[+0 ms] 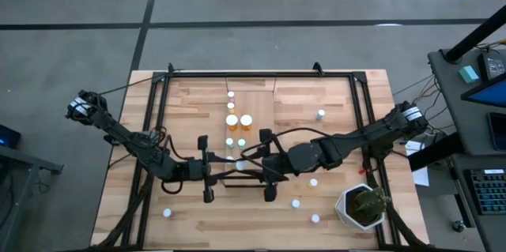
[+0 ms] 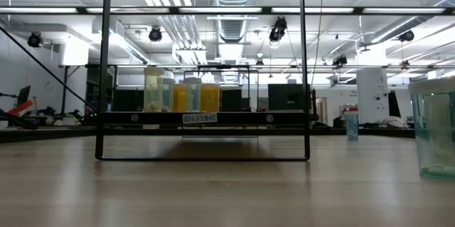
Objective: Pick and place medicine bottles onto shelf by color
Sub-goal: Put the yellow pill bottle aligned with the other yellow pill bottle on the shelf
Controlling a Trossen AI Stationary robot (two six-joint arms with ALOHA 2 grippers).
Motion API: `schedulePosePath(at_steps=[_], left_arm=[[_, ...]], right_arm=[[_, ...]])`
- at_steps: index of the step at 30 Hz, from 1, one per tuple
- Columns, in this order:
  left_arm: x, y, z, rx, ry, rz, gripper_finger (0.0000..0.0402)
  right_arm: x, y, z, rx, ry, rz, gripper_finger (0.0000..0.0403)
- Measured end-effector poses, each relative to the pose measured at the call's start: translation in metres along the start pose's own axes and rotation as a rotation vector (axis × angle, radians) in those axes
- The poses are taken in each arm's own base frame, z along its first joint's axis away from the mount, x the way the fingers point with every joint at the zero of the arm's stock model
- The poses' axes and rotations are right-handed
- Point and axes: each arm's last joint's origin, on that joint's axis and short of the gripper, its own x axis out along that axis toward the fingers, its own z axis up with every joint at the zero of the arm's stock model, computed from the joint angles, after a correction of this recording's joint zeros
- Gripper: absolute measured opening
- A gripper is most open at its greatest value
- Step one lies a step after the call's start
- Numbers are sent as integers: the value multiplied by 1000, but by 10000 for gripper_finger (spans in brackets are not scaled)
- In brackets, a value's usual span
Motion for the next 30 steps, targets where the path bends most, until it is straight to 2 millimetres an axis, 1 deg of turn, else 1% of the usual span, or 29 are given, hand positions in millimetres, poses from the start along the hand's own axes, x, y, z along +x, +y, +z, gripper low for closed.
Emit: schedulePosePath(at_steps=[4,9,12,15,19,22,26,30], left_arm=[[0,0,-1,6,5,3,134],[-4,5,4,29,-4,10,179],[-9,11,8,39,9,7,193],[-14,17,11,44,23,1,198],[-21,23,15,54,33,-3,199],[-25,28,19,56,37,-4,199],[-31,34,20,60,42,-7,199],[-34,37,19,61,38,-5,199]], right_arm=[[-1,0,-1,20,22,10,118],[-5,-7,-2,77,114,19,114],[-6,-17,-5,127,191,5,110],[-6,-27,-12,183,273,-17,111],[-7,-34,-24,222,367,-39,113],[-5,-36,-36,256,438,-54,112],[-4,-37,-59,332,519,-87,113],[-2,-45,-83,469,587,-145,112]])
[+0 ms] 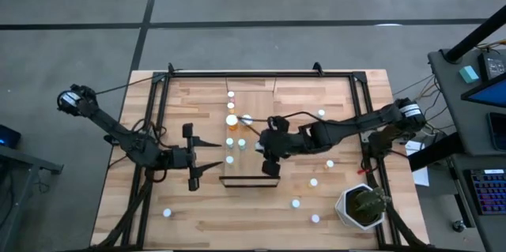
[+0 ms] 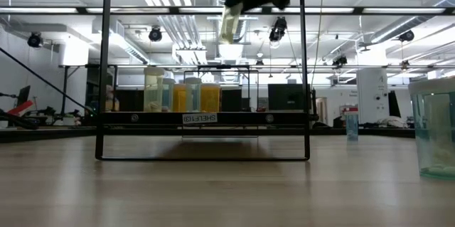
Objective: Pick and place medicine bottles onto shelf by color
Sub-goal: Put the yellow pill bottle aligned with the other yellow pill bottle on the shelf
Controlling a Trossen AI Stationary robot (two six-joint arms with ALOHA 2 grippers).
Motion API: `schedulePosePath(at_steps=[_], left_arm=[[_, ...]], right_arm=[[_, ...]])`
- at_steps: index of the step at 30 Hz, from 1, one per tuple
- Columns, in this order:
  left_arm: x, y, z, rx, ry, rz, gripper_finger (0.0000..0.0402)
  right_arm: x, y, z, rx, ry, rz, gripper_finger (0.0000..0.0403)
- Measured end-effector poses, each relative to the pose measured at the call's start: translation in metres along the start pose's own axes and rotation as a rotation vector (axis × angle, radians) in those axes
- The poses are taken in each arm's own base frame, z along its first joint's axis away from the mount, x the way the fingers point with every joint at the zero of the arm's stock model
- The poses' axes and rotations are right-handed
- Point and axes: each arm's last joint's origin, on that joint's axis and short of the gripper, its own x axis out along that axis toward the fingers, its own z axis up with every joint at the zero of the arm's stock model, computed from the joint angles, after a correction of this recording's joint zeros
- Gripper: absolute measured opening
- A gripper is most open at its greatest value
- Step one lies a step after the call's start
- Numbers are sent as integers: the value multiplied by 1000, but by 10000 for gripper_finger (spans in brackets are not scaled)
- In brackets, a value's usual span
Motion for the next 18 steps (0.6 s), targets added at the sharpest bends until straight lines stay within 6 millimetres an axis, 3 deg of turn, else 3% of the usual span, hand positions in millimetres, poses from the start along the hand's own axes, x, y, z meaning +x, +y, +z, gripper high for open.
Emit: schedulePosePath(at_steps=[6,10,18], left_arm=[[-7,5,-5,17,1,21,199],[-14,13,-5,0,-9,50,199],[-20,17,-10,-7,-15,52,199]], right_arm=[[8,-24,7,141,27,68,111],[12,-23,8,159,30,83,110],[46,-13,11,141,73,140,110]])
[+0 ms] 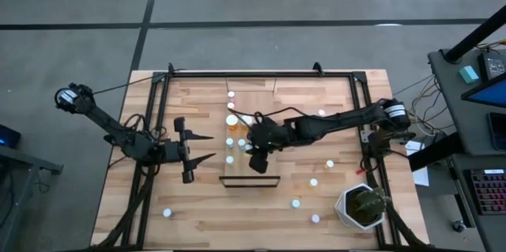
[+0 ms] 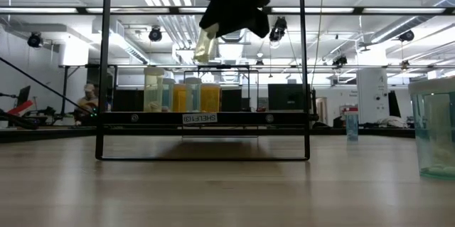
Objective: Pick and place medicine bottles onto shelf by color
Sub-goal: Put the yellow pill bottle aligned with the other yellow pill bottle on the shelf
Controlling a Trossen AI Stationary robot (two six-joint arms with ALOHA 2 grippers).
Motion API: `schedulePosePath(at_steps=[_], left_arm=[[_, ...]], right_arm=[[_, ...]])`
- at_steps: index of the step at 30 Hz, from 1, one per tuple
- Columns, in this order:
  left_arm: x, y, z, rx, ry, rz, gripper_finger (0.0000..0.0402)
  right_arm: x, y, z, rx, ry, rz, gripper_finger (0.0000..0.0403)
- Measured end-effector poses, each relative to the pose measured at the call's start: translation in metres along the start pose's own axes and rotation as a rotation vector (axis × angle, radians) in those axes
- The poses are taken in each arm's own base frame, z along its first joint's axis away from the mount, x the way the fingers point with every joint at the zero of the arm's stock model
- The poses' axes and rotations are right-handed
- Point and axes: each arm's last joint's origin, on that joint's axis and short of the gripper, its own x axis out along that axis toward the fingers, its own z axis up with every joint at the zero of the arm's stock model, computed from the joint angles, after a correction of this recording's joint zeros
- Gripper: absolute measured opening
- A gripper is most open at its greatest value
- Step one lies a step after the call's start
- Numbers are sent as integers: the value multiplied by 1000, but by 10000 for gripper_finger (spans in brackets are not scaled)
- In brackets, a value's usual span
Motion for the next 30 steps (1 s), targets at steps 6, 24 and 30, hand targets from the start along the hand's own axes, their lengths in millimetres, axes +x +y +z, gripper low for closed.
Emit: schedulePosePath(at_steps=[6,24,30], left_arm=[[-2,1,-2,-1,-1,0,199],[-6,5,-4,-8,-9,2,199],[-6,5,-4,-8,-8,2,199]], right_arm=[[18,3,3,-50,87,-34,109],[48,-2,-6,-110,128,-43,109],[48,0,-4,-241,117,35,109]])
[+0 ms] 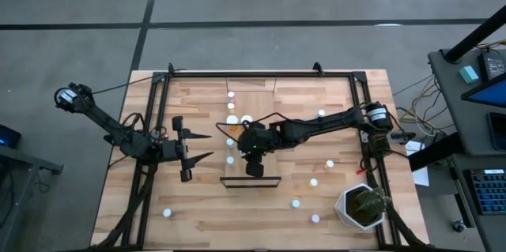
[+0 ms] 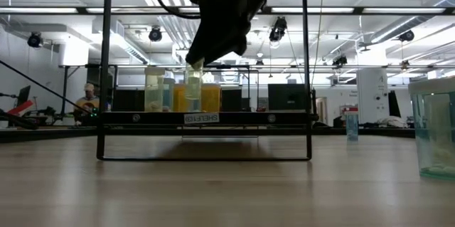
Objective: Pick and place medicine bottles onto shelf by color
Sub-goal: Put the yellow pill bottle aligned with the other yellow pill bottle on the shelf
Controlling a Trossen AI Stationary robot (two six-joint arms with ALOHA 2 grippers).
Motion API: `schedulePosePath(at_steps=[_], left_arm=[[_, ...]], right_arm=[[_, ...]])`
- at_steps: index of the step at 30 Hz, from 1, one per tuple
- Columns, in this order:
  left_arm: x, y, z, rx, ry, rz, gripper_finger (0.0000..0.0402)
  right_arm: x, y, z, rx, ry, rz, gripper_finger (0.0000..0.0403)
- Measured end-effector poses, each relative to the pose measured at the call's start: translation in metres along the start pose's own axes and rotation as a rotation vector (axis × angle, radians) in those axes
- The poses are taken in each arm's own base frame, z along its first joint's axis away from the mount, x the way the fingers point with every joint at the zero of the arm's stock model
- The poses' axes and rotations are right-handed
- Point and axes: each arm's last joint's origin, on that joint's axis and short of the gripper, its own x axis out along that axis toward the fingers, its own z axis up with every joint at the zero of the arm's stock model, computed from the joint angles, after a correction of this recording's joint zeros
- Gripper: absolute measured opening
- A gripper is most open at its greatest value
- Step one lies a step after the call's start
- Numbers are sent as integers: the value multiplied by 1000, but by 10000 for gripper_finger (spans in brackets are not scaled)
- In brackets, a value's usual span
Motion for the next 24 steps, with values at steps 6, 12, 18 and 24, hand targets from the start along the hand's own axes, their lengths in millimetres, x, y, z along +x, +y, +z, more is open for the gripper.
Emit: schedulePosePath(at_steps=[6,12,18,24], left_arm=[[0,0,0,0,0,-1,199],[0,0,0,0,-1,-1,199],[0,0,0,2,1,-2,199],[0,-1,-2,6,6,-3,199]], right_arm=[[1,1,0,-86,3,41,109],[-4,-1,5,-50,-2,40,109],[-34,2,22,-138,77,34,109],[-60,0,24,-341,214,54,109]])
